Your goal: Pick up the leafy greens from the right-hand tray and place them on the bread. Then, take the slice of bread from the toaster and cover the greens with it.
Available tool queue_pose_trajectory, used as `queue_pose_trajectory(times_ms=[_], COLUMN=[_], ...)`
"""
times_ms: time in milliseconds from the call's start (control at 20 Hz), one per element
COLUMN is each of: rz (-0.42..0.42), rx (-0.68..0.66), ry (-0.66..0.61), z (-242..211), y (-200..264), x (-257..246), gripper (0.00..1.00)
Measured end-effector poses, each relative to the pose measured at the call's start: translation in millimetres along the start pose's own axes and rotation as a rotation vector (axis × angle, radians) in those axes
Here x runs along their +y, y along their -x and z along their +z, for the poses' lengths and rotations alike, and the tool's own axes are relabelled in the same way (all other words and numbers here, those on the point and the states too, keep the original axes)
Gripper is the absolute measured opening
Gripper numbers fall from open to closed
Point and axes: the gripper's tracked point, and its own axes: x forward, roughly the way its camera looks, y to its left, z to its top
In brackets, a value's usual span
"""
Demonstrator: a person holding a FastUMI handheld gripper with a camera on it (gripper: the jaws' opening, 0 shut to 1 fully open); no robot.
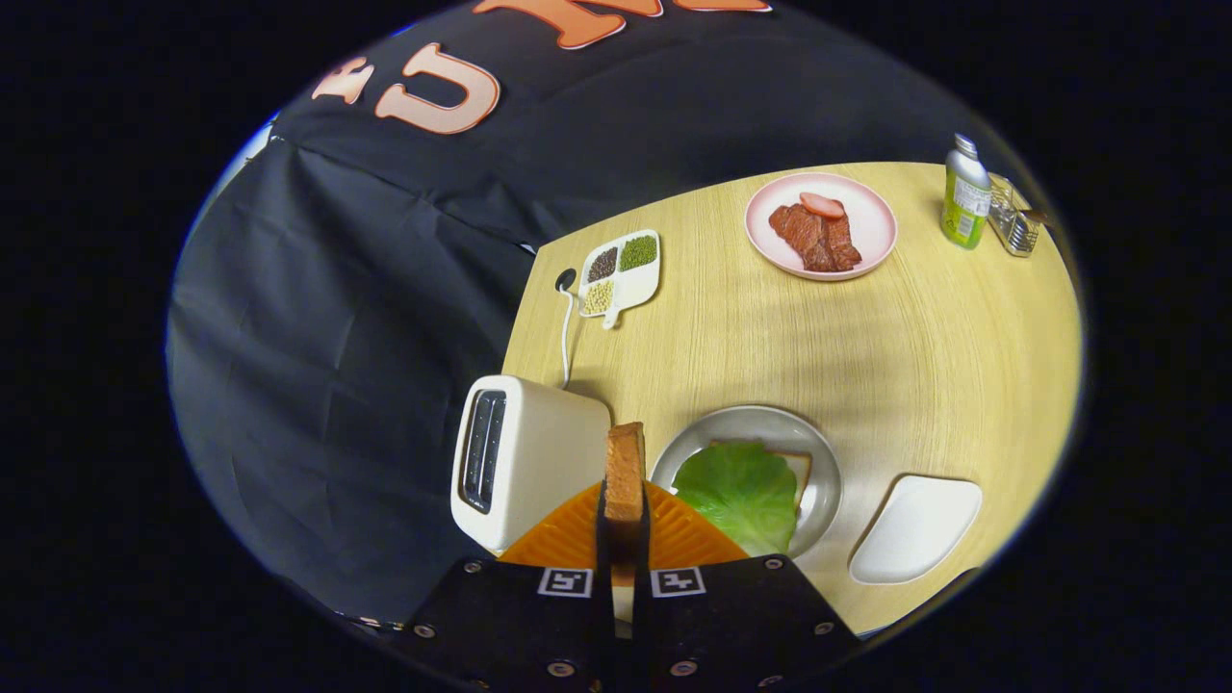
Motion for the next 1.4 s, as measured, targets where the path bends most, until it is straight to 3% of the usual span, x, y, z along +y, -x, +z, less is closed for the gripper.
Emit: queue_pose_trajectory(times_ms=[350, 500, 800, 900, 950, 1050, 1400], rz=[0.054, -0.009, -0.081, -0.122, -0.165, -0.243, -0.337], rx=[0.029, 0.04, 0.013, -0.014, -0.021, -0.059, -0.25], ry=[-0.093, -0.069, -0.046, -0.012, 0.008, 0.054, 0.19], z=[-24.9, -40.7, -40.4, -36.4, -37.3, -31.6, 11.6], y=[-38.6, -52.2, -54.0, -55.1, -52.0, -43.6, 31.7], x=[-48.6, -84.8, -101.9, -110.5, -119.2, -133.3, -132.4], gripper=[0.08, 0.08, 0.08, 0.12, 0.25, 0.38, 0.62])
